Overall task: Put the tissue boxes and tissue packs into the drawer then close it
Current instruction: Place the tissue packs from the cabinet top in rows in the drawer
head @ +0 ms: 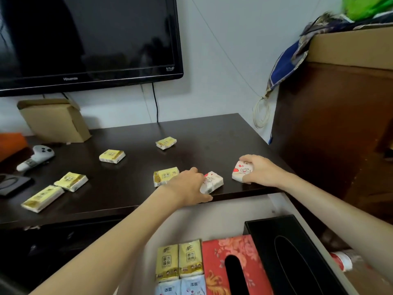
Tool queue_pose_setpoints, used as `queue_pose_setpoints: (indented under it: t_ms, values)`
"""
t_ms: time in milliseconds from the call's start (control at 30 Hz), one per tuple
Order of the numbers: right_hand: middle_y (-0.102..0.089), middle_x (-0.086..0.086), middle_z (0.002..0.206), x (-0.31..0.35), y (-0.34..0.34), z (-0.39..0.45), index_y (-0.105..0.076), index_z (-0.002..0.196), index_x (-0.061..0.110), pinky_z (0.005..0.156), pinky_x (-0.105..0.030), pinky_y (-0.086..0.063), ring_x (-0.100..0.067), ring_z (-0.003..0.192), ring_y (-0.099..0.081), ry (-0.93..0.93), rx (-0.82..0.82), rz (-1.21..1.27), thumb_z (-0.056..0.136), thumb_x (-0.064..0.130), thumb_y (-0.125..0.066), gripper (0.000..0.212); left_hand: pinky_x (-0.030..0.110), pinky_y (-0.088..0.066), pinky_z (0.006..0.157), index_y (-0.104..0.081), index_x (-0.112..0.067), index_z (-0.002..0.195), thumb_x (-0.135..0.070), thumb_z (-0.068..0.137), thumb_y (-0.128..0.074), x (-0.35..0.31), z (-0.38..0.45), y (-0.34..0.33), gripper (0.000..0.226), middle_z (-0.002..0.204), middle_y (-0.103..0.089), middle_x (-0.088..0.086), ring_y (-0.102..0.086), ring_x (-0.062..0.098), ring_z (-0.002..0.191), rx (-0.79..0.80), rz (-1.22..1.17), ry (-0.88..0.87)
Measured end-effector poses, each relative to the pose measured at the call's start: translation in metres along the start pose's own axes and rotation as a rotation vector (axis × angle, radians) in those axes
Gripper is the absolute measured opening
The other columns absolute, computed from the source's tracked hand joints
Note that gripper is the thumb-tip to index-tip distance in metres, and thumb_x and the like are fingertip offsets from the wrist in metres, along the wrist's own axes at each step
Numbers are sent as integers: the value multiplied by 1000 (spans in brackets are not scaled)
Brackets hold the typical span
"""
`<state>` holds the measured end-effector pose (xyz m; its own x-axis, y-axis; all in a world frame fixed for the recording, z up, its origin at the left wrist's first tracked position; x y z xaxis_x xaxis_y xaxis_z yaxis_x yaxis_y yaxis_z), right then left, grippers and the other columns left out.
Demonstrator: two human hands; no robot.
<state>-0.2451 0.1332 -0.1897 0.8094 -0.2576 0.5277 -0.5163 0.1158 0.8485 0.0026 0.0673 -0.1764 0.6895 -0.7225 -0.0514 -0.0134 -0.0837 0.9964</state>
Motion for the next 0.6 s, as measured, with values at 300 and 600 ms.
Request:
queue_pose_setpoints:
  t_ms: [300,600]
  values:
    - [-49,4,135,-8,-6,-9,-42,148,29,80,-26,-54,-18,120,-54,104,93,89,77,8,-81,83,31,-27,48,-48,-19,73,-83,76,-49,-15,0,-9,64,83,-54,-2,-52,20,76,-130,181,135]
    - [-50,4,132,-16,-3,-6,-44,147,28,80,-27,-57,-17,115,-56,101,94,70,76,8,-84,83,39,-48,90,-52,-30,131,-16,84,-61,-5,12,6,50,114,-46,0,-58,30,110,125,-225,48]
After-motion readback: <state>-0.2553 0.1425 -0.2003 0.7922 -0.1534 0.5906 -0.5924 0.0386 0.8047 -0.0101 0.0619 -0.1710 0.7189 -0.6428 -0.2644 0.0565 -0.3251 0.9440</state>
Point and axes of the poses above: each hand's wrist, its own z-axis towards the middle knuckle, its own y-axis out of the back of the hand, x = y × z, the point moved 1 cm from there along z, towards the middle knuckle
